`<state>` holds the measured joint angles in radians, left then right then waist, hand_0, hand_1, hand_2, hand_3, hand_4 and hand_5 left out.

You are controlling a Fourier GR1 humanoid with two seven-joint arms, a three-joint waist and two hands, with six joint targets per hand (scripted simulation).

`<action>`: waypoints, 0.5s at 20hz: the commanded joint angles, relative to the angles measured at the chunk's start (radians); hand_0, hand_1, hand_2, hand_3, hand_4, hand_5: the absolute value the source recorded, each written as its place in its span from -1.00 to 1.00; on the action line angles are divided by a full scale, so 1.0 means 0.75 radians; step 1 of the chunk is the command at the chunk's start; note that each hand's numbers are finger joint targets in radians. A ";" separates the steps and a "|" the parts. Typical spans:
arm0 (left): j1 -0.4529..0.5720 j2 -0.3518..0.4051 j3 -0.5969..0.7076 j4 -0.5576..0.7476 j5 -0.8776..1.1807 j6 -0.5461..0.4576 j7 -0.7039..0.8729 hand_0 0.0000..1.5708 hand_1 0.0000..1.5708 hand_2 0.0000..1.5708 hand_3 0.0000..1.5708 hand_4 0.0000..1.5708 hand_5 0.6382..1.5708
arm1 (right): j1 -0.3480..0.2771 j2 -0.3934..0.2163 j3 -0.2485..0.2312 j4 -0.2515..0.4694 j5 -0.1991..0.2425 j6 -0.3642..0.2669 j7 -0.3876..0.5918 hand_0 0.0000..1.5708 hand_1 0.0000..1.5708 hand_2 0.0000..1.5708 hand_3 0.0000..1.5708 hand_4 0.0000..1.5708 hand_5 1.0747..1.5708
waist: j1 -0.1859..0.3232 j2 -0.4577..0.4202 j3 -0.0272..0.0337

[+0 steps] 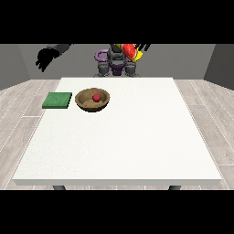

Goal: Pick the cup and pour the ball into the bowl, then pick the bowl and place it on the pad

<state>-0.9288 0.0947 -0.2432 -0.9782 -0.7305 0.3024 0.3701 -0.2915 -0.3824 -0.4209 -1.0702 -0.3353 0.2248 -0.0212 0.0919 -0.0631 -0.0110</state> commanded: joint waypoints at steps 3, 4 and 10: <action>0.014 0.020 0.407 -0.224 0.591 -0.166 -0.187 -1.00 -1.00 -1.00 -1.00 0.36 1.00 | 0.016 0.044 -0.022 0.035 0.023 -0.096 -0.036 -1.00 -1.00 -1.00 -1.00 -0.01 0.94 | 0.153 0.061 0.0008; 0.034 0.011 0.440 -0.238 0.672 -0.223 -0.213 -1.00 -1.00 -1.00 -1.00 0.35 1.00 | 0.017 0.074 -0.023 0.039 0.017 -0.106 -0.056 -1.00 -1.00 -1.00 -1.00 -0.01 0.95 | 0.166 0.082 0.0052; 0.044 0.231 0.677 -0.235 1.024 -0.621 -0.280 -1.00 -1.00 -1.00 -1.00 0.35 0.98 | 0.018 0.150 -0.026 0.067 0.024 -0.170 -0.129 -1.00 -1.00 -1.00 -1.00 -0.07 0.98 | 0.222 0.182 0.0125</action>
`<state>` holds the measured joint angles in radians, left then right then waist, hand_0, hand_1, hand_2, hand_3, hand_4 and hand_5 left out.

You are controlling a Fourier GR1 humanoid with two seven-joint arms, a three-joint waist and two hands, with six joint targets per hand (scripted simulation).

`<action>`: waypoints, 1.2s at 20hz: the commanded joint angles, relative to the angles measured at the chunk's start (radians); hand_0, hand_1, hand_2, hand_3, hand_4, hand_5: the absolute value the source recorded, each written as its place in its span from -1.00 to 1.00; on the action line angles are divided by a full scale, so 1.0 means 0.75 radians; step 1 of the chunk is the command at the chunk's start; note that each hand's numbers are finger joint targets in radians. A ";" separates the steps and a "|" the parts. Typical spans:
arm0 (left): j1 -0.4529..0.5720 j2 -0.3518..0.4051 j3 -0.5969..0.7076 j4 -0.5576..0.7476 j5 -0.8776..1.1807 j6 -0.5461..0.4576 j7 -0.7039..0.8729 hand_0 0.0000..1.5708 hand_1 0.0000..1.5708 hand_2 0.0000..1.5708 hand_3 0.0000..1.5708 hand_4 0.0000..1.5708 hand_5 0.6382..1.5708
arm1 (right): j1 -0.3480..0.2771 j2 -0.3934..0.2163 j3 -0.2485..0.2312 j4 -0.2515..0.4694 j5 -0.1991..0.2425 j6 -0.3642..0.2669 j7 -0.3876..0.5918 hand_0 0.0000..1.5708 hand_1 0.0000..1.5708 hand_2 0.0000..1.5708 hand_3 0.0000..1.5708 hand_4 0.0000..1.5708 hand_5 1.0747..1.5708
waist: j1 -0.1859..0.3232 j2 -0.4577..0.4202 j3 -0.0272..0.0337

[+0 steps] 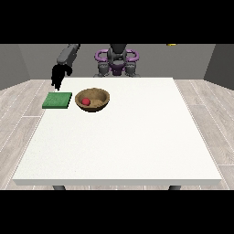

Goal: Pick the cup and pour the ball into the bowl, then pick the bowl and place it on the pad

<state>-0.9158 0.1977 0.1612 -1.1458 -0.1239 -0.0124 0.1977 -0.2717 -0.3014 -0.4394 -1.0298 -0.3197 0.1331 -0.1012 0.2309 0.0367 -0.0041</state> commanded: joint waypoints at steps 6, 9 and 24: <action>0.015 0.274 0.230 -0.031 0.321 -0.351 -0.004 -1.00 -1.00 -1.00 -1.00 0.32 0.97 | -0.123 0.040 -0.020 0.206 -0.013 -0.006 -0.167 -1.00 -1.00 -1.00 -1.00 -0.08 0.98 | 0.034 0.165 0.0063; 0.054 0.298 0.251 -0.082 0.359 -0.359 0.006 -1.00 -1.00 -1.00 -1.00 0.24 0.96 | -0.140 0.068 0.002 0.324 0.017 0.009 -0.274 -1.00 -1.00 -1.00 -1.00 -0.18 0.96 | 0.017 0.176 0.0067; 0.163 0.429 0.331 -0.274 0.531 -0.419 0.091 -1.00 -1.00 -1.00 -1.00 0.29 0.93 | -0.275 0.027 -0.014 0.650 0.031 0.054 -0.543 -1.00 -1.00 -1.00 -1.00 -0.40 0.91 | 0.006 0.288 0.0077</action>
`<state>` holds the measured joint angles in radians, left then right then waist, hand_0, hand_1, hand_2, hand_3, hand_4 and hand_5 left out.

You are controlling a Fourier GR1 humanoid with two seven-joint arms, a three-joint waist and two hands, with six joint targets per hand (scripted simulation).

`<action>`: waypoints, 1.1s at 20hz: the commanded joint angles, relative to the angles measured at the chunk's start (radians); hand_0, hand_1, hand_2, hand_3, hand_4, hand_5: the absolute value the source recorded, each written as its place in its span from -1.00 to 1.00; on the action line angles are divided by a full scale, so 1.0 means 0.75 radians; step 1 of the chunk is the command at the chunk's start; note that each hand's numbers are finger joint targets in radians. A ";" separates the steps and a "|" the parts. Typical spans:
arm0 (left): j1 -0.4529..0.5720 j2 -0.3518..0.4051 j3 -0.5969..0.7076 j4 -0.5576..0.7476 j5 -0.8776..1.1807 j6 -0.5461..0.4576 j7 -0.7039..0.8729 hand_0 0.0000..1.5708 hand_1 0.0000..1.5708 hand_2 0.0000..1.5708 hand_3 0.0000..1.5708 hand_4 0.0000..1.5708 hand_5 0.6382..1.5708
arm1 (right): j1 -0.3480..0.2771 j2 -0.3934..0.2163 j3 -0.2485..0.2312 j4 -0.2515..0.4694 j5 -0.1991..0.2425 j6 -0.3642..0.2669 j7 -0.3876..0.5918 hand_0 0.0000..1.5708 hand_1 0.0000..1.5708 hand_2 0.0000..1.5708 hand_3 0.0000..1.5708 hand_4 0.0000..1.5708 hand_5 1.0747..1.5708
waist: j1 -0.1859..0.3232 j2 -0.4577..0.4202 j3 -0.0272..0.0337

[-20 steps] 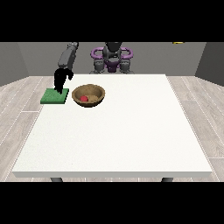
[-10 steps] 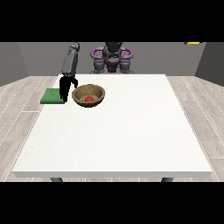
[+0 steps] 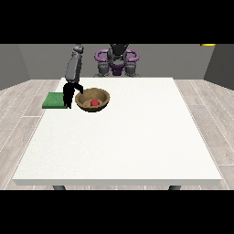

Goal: Pick the cup and pour the ball into the bowl, then pick the bowl and place it on the pad

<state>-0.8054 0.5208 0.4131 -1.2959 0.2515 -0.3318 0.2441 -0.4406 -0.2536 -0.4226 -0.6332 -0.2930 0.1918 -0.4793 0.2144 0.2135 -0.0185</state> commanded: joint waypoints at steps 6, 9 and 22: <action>0.020 0.062 0.045 -0.019 0.074 -0.034 0.012 -1.00 -1.00 -1.00 -1.00 0.30 0.92 | -0.073 0.048 0.031 0.078 0.026 -0.068 -0.017 -1.00 -1.00 -1.00 -1.00 -0.43 0.90 | 0.005 0.069 0.0256; -0.036 0.085 0.023 -0.068 0.079 -0.023 0.059 -1.00 -1.00 -1.00 -1.00 0.30 0.94 | -0.128 0.073 0.019 0.093 0.027 -0.124 -0.057 -1.00 -1.00 -1.00 -1.00 -0.40 0.91 | 0.029 0.091 0.0270; -0.015 0.116 0.082 -0.102 0.177 -0.066 0.051 -1.00 -1.00 -1.00 -1.00 0.42 0.89 | 0.076 -0.122 0.020 0.137 0.122 -0.393 0.082 1.00 1.00 1.00 0.80 0.17 0.82 | 0.074 0.175 0.0226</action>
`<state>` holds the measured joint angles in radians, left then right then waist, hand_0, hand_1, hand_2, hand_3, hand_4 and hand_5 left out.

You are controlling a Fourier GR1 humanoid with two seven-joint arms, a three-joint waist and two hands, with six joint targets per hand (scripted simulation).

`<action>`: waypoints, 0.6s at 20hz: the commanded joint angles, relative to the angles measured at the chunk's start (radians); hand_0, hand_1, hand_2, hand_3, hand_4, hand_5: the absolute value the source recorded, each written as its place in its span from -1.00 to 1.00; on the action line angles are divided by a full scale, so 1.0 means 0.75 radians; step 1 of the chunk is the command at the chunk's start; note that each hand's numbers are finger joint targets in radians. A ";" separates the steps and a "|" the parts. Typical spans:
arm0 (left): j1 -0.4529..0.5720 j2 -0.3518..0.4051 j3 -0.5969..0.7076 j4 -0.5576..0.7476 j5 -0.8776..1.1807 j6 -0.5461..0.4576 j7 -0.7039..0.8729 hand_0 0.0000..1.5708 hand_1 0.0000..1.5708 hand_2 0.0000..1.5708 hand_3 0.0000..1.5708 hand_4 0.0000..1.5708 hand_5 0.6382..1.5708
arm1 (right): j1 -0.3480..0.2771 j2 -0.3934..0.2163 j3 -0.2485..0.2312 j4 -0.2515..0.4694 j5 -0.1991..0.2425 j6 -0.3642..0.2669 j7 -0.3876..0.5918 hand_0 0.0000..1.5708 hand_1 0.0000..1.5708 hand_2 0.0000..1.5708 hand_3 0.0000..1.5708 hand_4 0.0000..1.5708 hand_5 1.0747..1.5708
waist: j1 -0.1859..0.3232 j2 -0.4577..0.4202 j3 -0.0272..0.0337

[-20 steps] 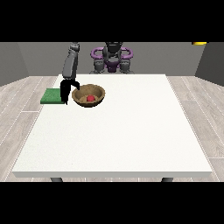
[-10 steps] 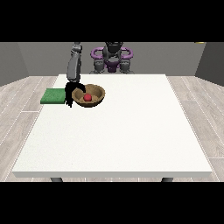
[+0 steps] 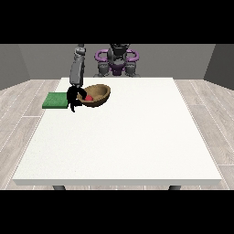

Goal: Pick the cup and pour the ball into the bowl, then pick the bowl and place it on the pad

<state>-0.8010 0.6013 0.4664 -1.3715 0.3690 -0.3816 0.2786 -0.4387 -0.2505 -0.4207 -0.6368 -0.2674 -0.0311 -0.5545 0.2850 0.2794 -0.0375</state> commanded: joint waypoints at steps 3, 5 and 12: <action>-0.002 0.013 0.008 0.035 0.002 -0.009 -0.013 -1.00 -1.00 -1.00 -1.00 0.48 0.91 | 0.045 -0.138 0.045 0.068 0.110 -0.202 0.240 1.00 1.00 1.00 0.64 0.27 0.88 | -0.010 0.052 0.0443; 0.016 0.042 0.027 0.080 0.010 -0.029 -0.001 -1.00 -1.00 -1.00 -1.00 0.50 0.90 | 0.093 -0.210 0.076 0.029 0.136 -0.202 0.324 1.00 1.00 1.00 0.61 0.30 0.90 | -0.032 -0.016 0.0406; 0.079 0.044 0.062 0.185 -0.004 -0.047 -0.070 -1.00 -1.00 -1.00 -1.00 0.53 0.93 | -0.004 -0.386 0.127 -0.108 0.111 -0.182 0.661 1.00 1.00 1.00 0.23 0.33 0.94 | -0.105 -0.077 0.0421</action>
<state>-0.7614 0.6296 0.4992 -1.2721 0.3697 -0.4057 0.2541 -0.4266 -0.3575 -0.3246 -0.7340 -0.2359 -0.1348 -0.2216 0.2565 0.2209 -0.0014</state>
